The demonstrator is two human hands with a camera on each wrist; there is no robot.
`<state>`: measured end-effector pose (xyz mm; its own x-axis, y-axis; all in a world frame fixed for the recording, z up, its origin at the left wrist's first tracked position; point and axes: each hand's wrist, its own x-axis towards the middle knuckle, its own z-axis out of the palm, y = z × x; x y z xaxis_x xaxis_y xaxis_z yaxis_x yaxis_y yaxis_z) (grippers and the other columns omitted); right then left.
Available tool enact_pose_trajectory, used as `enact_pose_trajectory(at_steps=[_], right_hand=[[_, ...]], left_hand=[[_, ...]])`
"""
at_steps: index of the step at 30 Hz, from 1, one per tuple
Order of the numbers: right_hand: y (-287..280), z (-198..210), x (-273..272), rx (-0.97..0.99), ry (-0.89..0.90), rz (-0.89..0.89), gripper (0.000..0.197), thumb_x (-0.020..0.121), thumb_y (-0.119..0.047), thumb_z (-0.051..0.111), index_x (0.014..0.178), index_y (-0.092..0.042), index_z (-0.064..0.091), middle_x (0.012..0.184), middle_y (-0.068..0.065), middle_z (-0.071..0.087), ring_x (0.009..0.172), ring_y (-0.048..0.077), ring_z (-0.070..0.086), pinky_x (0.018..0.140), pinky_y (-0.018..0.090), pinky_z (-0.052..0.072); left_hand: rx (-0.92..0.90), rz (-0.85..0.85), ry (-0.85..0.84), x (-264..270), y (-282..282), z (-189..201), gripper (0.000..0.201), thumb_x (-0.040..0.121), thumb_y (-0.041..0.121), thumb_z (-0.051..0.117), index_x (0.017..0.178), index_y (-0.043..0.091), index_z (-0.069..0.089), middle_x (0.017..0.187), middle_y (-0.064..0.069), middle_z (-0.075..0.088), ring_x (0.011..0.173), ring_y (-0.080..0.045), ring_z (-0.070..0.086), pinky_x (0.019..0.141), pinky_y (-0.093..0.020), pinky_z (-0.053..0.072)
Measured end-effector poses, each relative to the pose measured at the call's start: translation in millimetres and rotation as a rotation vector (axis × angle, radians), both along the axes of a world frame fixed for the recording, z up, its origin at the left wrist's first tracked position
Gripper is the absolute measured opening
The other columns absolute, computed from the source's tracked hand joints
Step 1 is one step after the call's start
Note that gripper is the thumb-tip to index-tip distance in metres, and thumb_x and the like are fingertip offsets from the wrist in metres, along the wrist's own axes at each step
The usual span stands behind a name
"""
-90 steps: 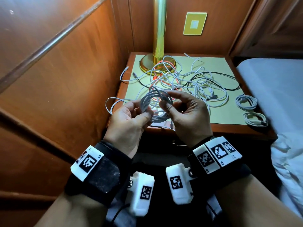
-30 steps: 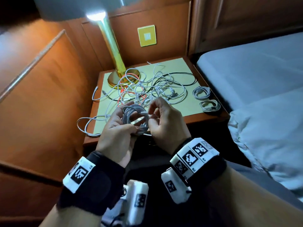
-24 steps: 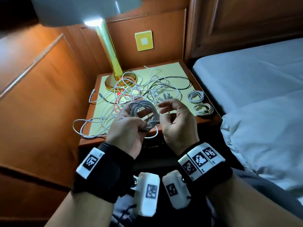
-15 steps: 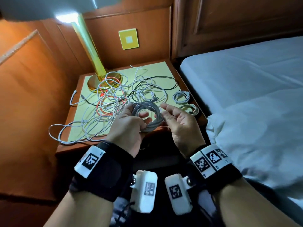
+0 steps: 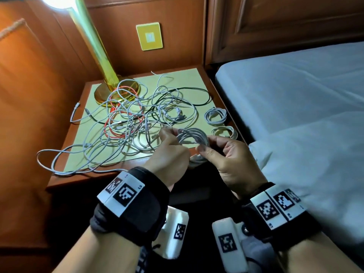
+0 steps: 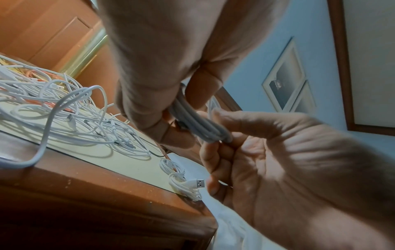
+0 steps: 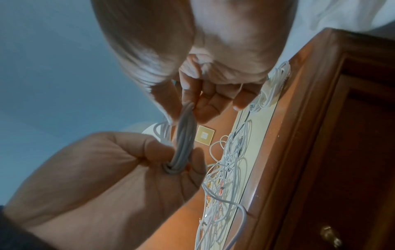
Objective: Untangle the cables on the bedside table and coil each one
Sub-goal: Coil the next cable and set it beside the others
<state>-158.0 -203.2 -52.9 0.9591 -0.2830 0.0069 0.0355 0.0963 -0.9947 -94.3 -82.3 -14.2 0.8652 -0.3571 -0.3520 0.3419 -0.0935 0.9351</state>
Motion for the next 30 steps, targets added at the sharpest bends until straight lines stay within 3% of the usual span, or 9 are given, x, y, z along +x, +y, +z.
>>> enact_pose_trajectory(at_steps=[3,7,9,11,15,17,22,26,30], right_hand=[[-3,0,0,0.027,0.028,0.048,0.021,0.087,-0.019,0.072,0.106,-0.01,0.075,0.099,0.013,0.077,0.098,0.032,0.073,0.099,0.051,0.052],[-5,4,2,0.043,0.046,0.024,0.017,0.091,-0.003,0.067,0.101,-0.014,0.073,0.09,0.008,0.078,0.085,0.019,0.075,0.082,0.032,0.056],[-5,8,3,0.076,0.038,-0.005,0.019,0.091,-0.001,0.067,0.102,-0.015,0.073,0.084,0.001,0.077,0.073,0.009,0.072,0.071,0.021,0.054],[-3,12,4,0.126,0.036,-0.043,0.023,0.09,0.003,0.067,0.102,-0.015,0.074,0.075,-0.004,0.075,0.062,0.002,0.067,0.06,0.013,0.05],[5,18,8,0.182,0.039,-0.078,0.035,0.087,0.006,0.068,0.111,-0.019,0.075,0.096,0.005,0.078,0.083,0.021,0.074,0.08,0.033,0.058],[6,22,11,0.189,0.027,-0.109,0.047,0.085,0.006,0.07,0.123,-0.021,0.07,0.105,0.001,0.076,0.09,0.019,0.073,0.09,0.037,0.056],[6,34,14,0.345,-0.008,-0.065,0.057,0.087,0.015,0.059,0.136,-0.015,0.059,0.086,0.005,0.062,0.06,0.001,0.063,0.055,0.011,0.048],[15,37,17,0.321,-0.015,-0.028,0.048,0.087,0.011,0.063,0.123,-0.019,0.068,0.109,0.007,0.074,0.094,0.02,0.072,0.08,0.029,0.056],[20,39,17,0.319,0.01,-0.084,0.028,0.087,0.014,0.061,0.102,-0.007,0.074,0.091,0.011,0.074,0.068,0.014,0.069,0.055,0.016,0.051]], left_hand=[[-0.001,0.039,0.0,0,2,0,0.046,0.057,0.002,0.046,0.101,0.017,0.041,0.098,-0.02,0.056,0.088,-0.032,0.057,0.08,-0.047,0.049],[-0.04,0.004,-0.105,1,3,1,0.022,0.077,0.008,0.063,0.097,0.007,0.055,0.086,-0.009,0.063,0.075,-0.017,0.06,0.073,-0.033,0.049],[0.075,-0.028,-0.218,3,3,-1,0.04,0.084,0.035,0.067,0.107,0.005,0.055,0.103,-0.011,0.065,0.087,-0.02,0.064,0.08,-0.035,0.053],[0.137,-0.036,-0.296,1,3,-3,0.065,0.073,0.059,0.061,0.116,0.011,0.055,0.118,-0.016,0.063,0.108,-0.032,0.063,0.093,-0.053,0.053],[0.056,0.03,-0.348,1,8,5,0.039,0.074,0.043,0.066,0.098,0.012,0.061,0.091,-0.011,0.07,0.091,-0.033,0.067,0.092,-0.056,0.054],[-0.025,0.031,-0.328,4,14,8,0.029,0.073,0.033,0.071,0.093,0.012,0.066,0.081,-0.007,0.069,0.08,-0.027,0.066,0.086,-0.051,0.053],[-0.114,-0.022,-0.315,8,29,19,0.021,0.077,0.019,0.081,0.09,0.006,0.071,0.077,-0.014,0.068,0.073,-0.028,0.065,0.082,-0.047,0.055],[-0.091,-0.031,-0.33,12,40,20,0.021,0.077,0.024,0.082,0.077,0.006,0.074,0.078,-0.019,0.07,0.076,-0.034,0.067,0.091,-0.067,0.051],[-0.044,-0.043,-0.368,13,44,17,0.025,0.076,0.034,0.079,0.078,0.009,0.074,0.078,-0.017,0.072,0.077,-0.034,0.067,0.089,-0.065,0.053]])
